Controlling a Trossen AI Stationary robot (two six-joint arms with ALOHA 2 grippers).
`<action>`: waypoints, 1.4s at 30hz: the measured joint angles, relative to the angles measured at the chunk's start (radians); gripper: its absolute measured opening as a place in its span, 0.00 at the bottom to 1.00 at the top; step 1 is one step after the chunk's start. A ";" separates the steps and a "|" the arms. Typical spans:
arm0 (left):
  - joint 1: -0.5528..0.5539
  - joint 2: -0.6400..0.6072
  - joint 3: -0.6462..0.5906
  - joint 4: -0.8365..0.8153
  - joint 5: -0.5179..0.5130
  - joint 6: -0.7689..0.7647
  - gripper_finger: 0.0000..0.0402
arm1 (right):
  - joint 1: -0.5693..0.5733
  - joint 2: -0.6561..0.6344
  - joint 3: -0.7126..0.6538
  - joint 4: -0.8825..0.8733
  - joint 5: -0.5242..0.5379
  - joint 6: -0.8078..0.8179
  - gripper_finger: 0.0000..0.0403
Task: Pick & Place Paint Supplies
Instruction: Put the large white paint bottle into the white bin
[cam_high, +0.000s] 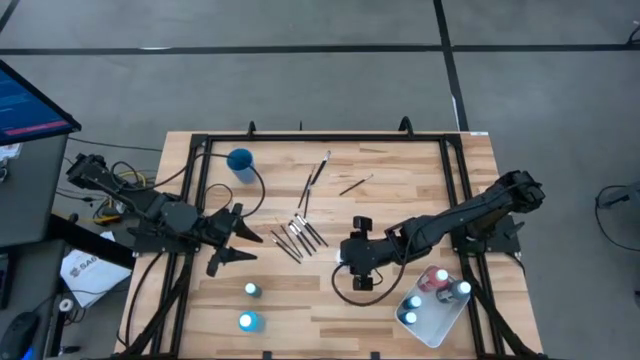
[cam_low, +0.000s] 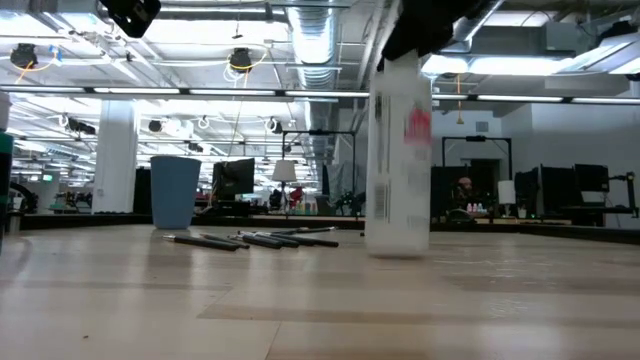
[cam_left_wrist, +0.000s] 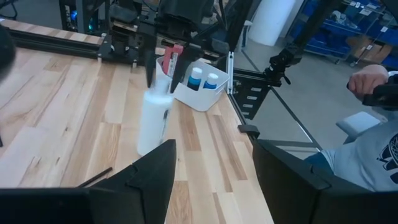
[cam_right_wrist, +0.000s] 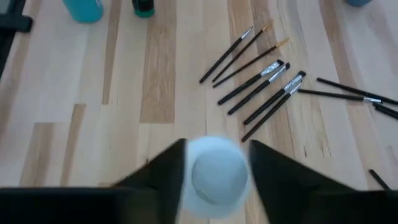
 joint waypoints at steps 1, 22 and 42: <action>0.000 0.000 0.000 0.000 0.000 0.000 0.51 | 0.000 -0.001 0.000 0.001 0.000 0.002 0.52; 0.001 0.000 0.000 0.002 -0.004 0.000 0.51 | -0.053 0.053 0.002 0.192 -0.026 -0.017 0.64; 0.001 -0.004 0.000 -0.002 -0.018 -0.001 0.51 | -0.022 0.574 0.572 -0.062 -0.236 -0.195 0.65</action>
